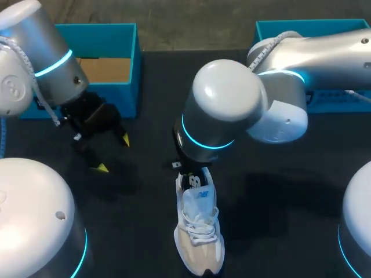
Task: Take the shoe out of the shoebox, open the shoe tongue, remove and reinsert the insole, then place the shoe into the shoebox
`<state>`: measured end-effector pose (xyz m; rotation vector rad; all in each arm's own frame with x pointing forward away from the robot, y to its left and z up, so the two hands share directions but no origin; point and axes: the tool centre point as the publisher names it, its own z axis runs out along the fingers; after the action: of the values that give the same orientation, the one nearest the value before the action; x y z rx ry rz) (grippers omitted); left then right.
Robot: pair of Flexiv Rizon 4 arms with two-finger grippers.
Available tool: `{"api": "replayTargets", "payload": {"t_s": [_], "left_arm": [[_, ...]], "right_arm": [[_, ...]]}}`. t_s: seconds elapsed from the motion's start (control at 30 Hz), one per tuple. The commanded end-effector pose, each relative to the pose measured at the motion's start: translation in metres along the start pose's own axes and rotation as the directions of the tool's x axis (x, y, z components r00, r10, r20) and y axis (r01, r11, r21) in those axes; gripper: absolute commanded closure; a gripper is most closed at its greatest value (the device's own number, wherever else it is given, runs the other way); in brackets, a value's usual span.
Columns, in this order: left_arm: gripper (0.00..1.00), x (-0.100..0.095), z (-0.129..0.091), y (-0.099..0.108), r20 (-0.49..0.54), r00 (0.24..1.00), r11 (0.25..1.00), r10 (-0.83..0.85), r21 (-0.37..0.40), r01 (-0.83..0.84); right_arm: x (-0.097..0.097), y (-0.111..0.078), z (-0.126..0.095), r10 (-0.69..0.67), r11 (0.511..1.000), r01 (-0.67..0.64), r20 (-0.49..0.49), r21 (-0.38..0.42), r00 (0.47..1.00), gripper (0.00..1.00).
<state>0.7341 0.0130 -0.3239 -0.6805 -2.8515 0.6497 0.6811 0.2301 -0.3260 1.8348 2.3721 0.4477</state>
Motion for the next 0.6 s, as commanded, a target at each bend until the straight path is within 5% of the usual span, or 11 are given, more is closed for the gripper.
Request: {"api": "replayTargets", "payload": {"t_s": [0.03,0.6], "left_arm": [[0.0,0.0051,-0.0046,0.0042,0.015,1.0,1.0,0.023,0.012,-0.023],[0.0,0.0065,-0.0081,0.0042,0.014,0.998,0.998,0.056,-0.002,-0.055]], "right_arm": [[-0.0054,-0.0035,0.0071,-0.006,1.0,0.006,-0.005,-0.003,1.0,1.0],[-0.0133,-0.0028,0.017,0.005,1.0,-0.006,0.038,0.014,0.999,1.0]]}}
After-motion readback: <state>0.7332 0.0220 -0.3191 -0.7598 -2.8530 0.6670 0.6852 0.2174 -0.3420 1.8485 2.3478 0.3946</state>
